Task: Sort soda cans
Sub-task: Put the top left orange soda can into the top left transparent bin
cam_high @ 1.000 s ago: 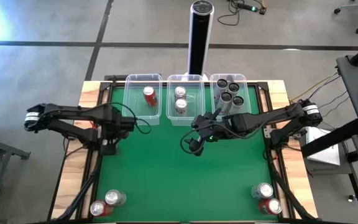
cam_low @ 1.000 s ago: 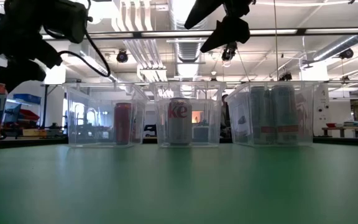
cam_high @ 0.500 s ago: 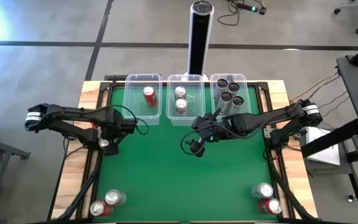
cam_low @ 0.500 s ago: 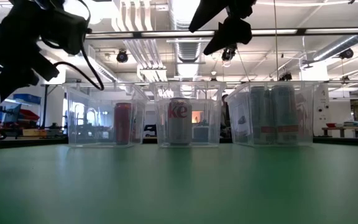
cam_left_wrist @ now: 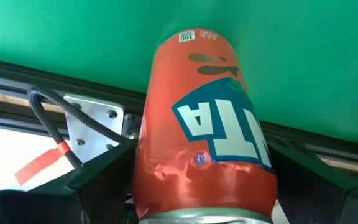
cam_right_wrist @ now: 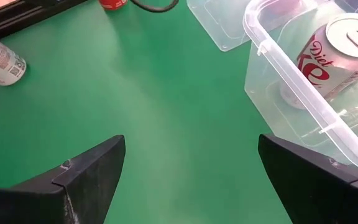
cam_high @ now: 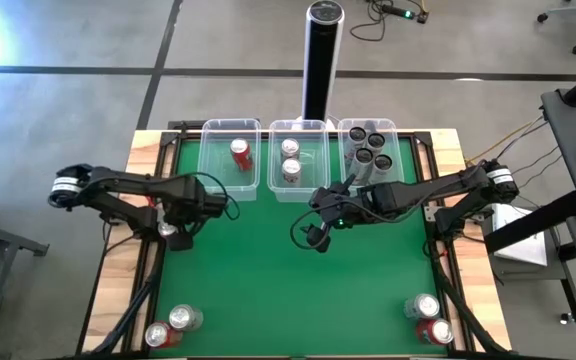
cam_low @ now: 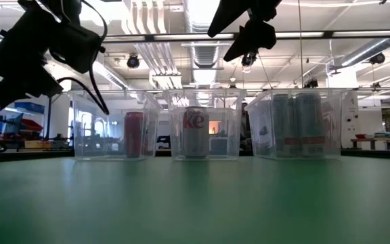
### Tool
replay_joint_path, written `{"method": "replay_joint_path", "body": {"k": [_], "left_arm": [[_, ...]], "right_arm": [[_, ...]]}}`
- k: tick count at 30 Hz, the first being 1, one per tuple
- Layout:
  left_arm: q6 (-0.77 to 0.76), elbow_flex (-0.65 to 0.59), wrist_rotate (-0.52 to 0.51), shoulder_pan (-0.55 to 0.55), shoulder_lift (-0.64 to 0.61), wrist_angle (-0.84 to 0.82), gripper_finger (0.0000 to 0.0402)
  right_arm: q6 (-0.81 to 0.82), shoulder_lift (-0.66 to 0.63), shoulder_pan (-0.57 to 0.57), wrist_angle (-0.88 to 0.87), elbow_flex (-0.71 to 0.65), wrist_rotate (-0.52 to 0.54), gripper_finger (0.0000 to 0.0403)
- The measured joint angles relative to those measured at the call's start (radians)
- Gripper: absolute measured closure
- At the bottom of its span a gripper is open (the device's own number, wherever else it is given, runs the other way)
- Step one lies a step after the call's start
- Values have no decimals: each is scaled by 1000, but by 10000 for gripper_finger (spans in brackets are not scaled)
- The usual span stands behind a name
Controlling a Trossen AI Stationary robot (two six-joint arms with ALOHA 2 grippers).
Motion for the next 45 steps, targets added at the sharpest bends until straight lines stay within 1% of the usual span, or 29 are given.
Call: {"method": "replay_joint_path", "body": {"k": [3, 7, 12, 16, 21, 26, 29, 31, 36, 39, 42, 45], "left_arm": [[11, 0, 2, -1, 18, -12, 73], [14, -1, 1, -6, 2, -28, 73], [24, -18, -25, -8, -1, -53, 74], [28, -23, -46, -8, 3, -45, 86], [29, -22, -58, -10, -9, -40, 115], [-34, 19, -50, -14, -40, -42, 116], [-107, 85, -36, -28, -89, -84, 116], [-166, 151, -5, -37, -122, -71, 116], [-298, 385, -4, -43, -166, -79, 116], [-349, 545, -76, -42, -160, -77, 116], [-360, 681, -167, -18, -125, -76, 116], [-306, 775, -181, 47, -62, -77, 116]], "right_arm": [[9, 0, 0, -8, 0, -6, 39], [10, 0, 1, -21, 0, -22, 39], [10, 0, 5, -20, 0, -22, 39], [10, 0, 5, -20, 0, -23, 39], [9, 0, 5, -21, 0, -26, 39], [14, -5, 6, -31, 0, -42, 39], [35, -14, 9, -60, 0, -46, 39], [42, -15, 9, -78, 0, -46, 39], [45, -16, 9, -76, 0, -43, 39], [31, -16, 6, -76, 0, 9, 39], [8, -16, 1, -65, 0, 73, 39], [-4, -16, -14, -46, 0, 88, 39]]}}
